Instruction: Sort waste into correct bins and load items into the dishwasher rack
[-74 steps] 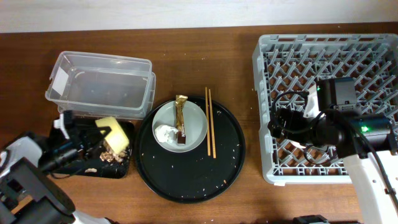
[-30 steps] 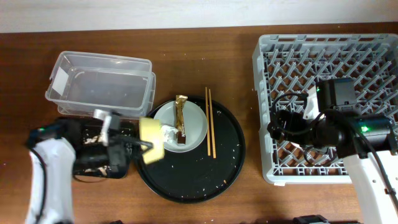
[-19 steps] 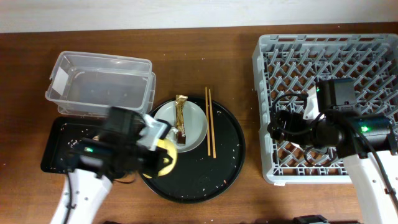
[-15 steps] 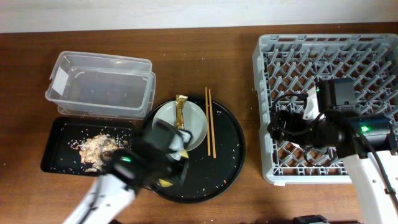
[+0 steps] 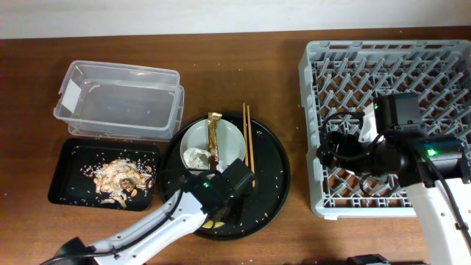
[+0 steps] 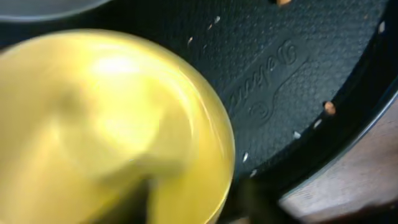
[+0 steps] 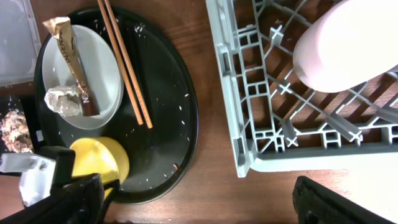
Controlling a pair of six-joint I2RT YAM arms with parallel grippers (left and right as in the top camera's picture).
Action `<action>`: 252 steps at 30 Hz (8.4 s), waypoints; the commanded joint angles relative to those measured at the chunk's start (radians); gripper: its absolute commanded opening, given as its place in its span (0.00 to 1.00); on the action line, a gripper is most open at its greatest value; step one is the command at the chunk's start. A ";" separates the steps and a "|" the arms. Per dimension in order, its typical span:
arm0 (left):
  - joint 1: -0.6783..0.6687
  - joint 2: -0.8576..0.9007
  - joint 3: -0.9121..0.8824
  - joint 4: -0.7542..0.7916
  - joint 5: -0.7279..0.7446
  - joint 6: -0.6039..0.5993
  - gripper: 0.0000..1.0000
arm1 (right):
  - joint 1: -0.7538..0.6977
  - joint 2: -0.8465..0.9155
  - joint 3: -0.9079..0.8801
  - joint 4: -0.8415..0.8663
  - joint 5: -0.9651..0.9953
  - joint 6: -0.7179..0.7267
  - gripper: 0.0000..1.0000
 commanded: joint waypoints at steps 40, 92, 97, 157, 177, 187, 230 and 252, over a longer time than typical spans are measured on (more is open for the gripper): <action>0.510 0.097 0.458 -0.062 -0.240 0.291 0.00 | -0.005 0.002 -0.002 -0.007 0.008 -0.017 0.98; 0.804 0.184 0.842 -0.263 0.124 0.466 0.99 | -0.005 0.002 -0.002 -0.002 0.009 -0.020 0.98; 0.691 0.149 0.841 -0.463 0.158 0.535 0.93 | -0.005 0.002 -0.002 -0.008 0.008 -0.020 0.98; 0.659 -1.433 -0.869 0.774 0.075 0.604 0.99 | -0.005 0.002 -0.002 -0.007 0.009 -0.020 0.98; 0.659 -1.432 -0.869 0.773 0.075 0.604 0.99 | 0.567 0.047 -0.092 0.096 0.027 0.166 0.86; 0.659 -1.432 -0.869 0.773 0.075 0.604 0.99 | 0.865 0.556 -0.185 0.533 0.114 0.349 0.54; 0.659 -1.432 -0.869 0.773 0.075 0.604 0.99 | 0.055 0.673 0.087 0.572 1.453 -0.179 0.04; 0.659 -1.432 -0.869 0.773 0.075 0.604 0.99 | 0.305 0.537 0.312 0.108 0.136 -0.126 0.46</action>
